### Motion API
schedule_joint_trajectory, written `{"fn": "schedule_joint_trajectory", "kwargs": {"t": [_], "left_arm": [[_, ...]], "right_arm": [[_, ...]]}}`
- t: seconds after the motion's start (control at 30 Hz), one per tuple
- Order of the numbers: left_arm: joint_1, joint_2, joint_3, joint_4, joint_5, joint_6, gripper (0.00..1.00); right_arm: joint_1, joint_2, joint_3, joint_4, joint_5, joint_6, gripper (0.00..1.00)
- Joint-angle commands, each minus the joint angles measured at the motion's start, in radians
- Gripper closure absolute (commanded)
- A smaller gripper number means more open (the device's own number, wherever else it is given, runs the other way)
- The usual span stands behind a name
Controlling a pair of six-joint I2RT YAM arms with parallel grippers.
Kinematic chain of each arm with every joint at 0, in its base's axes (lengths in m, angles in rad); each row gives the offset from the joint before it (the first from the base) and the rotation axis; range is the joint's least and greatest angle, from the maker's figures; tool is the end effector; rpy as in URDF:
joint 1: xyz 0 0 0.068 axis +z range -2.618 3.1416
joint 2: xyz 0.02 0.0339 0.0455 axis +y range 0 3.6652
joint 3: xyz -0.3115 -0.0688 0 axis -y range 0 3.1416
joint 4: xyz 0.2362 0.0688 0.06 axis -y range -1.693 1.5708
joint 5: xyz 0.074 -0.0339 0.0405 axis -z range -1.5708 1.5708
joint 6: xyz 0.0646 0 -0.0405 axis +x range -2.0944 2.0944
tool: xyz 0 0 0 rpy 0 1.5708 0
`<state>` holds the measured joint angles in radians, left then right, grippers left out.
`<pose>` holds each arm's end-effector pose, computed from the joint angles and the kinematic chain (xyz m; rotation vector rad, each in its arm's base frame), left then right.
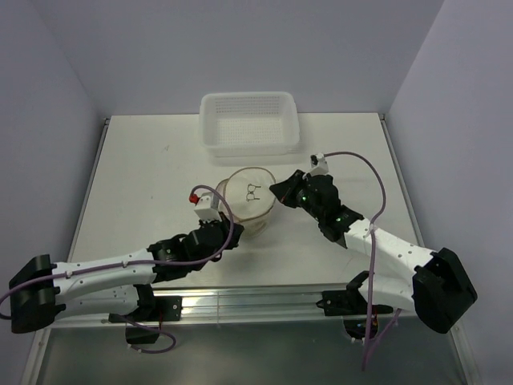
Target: Place the bra in the laundry bag and zip it closed
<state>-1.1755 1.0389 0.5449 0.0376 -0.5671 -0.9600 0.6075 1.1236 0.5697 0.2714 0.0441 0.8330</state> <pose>0.1143 -0.1839 0.2662 -0.1468 2.0399 -0.8157 0.2075 0.1408 0.2825 0.2534 1.9491 0.9409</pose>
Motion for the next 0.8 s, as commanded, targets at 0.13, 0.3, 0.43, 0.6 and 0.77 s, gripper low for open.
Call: {"fn": "schedule_joint_trajectory", "kwargs": {"t": [0.13,0.3,0.43,0.6,0.77], "left_arm": [[0.037,-0.141,-0.039,-0.119,-0.076,0.053,1.0],[0.033,-0.113,-0.033,0.065,0.038,0.046,1.0],[0.013,-0.074,-0.03,0.183,0.047,0.029,1.0],[-0.027,-0.068,-0.042,0.292,0.007,0.036,1.0],[-0.061,-0.014,-0.02,0.315,-0.025,0.04,1.0]], "right_arm": [[-0.028,0.129,0.197,-0.11,-0.119,-0.181,1.0],[-0.008,0.142,0.234,-0.124,-0.136,-0.178,0.24],[0.078,-0.01,0.126,-0.126,-0.053,-0.138,0.07],[0.196,-0.259,-0.106,-0.095,0.074,0.009,0.07],[0.276,-0.308,-0.208,-0.014,0.083,0.142,0.09]]}}
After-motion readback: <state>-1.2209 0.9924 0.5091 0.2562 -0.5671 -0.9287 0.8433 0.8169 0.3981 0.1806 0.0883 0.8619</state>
